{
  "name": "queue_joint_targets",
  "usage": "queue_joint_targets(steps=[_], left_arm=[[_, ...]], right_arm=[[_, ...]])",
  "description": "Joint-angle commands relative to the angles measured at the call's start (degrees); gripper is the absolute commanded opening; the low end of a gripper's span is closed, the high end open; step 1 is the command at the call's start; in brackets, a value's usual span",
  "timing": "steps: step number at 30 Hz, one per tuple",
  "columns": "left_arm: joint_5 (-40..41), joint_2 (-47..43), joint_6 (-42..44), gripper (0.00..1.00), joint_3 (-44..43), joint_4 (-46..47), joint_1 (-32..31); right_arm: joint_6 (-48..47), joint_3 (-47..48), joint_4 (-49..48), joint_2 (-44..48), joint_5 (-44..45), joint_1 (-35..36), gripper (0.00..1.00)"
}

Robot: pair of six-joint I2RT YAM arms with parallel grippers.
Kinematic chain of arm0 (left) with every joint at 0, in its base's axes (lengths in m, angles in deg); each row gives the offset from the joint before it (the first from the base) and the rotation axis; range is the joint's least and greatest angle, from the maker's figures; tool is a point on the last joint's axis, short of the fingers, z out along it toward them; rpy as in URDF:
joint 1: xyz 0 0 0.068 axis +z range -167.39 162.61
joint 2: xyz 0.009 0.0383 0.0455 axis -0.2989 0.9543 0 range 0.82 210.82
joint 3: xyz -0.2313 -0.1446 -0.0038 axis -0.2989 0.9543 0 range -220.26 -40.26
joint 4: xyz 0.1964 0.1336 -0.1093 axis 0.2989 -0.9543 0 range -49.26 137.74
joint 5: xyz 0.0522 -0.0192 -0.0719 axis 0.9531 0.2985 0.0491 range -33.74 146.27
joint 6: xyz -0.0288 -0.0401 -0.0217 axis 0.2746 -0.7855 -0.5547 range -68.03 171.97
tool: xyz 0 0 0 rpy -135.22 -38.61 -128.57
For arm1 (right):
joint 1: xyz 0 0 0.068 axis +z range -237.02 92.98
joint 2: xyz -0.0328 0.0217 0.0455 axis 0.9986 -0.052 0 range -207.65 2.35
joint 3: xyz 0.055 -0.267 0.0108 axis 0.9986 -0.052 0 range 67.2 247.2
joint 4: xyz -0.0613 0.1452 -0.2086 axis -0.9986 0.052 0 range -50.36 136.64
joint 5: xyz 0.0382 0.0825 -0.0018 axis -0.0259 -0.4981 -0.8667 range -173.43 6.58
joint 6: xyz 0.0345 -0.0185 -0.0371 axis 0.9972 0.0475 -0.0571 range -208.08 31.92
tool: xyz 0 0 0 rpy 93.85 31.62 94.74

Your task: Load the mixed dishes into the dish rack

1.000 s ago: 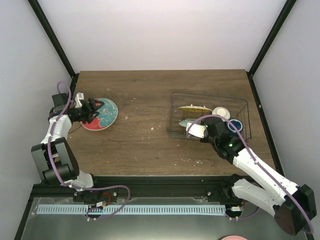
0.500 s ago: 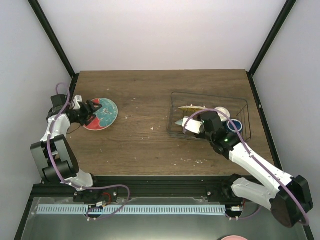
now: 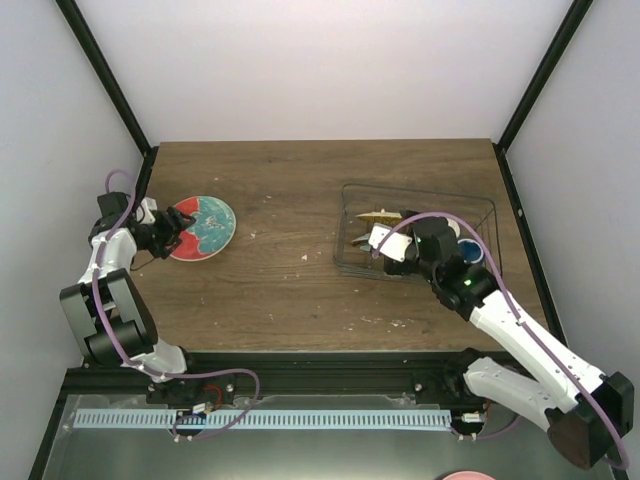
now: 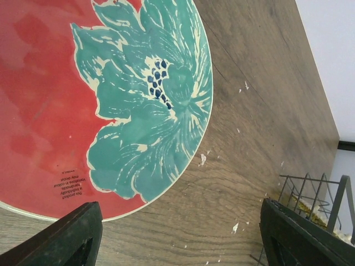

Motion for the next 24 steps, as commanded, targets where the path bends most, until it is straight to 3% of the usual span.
queue_joint_targets(steps=[1,8,12,17,24], left_arm=[[0.1,0.4,-0.2,0.78,-1.3,0.0,0.2],[0.7,-0.4,0.0,0.78,-1.0,-0.5,0.3],[7.2,-0.6,0.9,0.79,-0.9,-2.7,0.4],[17.4,0.7,-1.0,0.77,-1.6,-4.9,2.4],[14.7,4.2,-2.0,0.72,-1.0,-2.1,6.7]], right_arm=[[-1.2,-2.9,-1.6,1.9,2.0,-0.1,1.0],[-1.5,-2.8,-3.9,1.2,1.5,-0.2,1.0],[1.7,2.4,-0.3,1.6,-0.2,-0.2,1.0],[16.2,12.2,6.6,-1.4,1.5,-0.1,1.0],[36.0,21.9,18.1,-11.5,5.8,0.0,1.0]])
